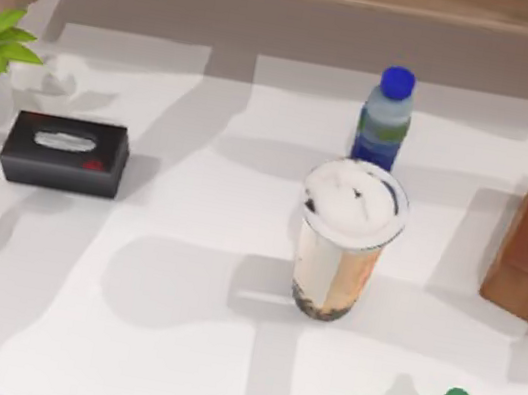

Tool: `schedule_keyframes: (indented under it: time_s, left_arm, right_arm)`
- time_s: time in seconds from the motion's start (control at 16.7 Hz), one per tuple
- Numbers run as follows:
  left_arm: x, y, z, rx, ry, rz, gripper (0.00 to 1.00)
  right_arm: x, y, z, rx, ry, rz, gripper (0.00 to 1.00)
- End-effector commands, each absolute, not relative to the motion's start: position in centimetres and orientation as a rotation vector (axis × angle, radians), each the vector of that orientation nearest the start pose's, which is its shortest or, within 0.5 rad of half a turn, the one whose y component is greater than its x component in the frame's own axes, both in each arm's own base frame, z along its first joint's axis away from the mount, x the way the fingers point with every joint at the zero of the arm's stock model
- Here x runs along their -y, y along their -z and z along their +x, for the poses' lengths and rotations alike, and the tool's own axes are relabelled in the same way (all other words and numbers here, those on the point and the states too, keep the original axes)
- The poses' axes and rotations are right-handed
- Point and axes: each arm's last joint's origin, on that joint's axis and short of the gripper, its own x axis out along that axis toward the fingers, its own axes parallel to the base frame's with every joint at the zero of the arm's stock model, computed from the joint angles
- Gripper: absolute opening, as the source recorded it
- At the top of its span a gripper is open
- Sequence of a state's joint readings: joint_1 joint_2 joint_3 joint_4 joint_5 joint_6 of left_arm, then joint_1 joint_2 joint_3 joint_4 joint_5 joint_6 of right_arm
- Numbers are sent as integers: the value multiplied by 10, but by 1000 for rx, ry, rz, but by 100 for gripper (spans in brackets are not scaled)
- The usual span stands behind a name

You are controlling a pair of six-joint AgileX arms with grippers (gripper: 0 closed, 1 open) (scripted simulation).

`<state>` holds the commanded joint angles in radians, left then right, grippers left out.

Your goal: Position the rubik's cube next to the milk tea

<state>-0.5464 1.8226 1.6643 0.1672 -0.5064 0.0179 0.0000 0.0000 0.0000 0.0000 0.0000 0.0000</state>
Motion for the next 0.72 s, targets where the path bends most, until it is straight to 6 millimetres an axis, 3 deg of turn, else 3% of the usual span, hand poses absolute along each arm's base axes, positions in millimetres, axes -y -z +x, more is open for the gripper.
schedule_keyframes:
  time_s: [0.42,0.72]
  left_arm:
    - [206,-382,389,-1,20,0,100]
    - [207,-387,415,2,20,1,100]
  right_arm:
    - [1,-160,106,0,0,0,100]
    - [1,-160,106,0,0,0,100]
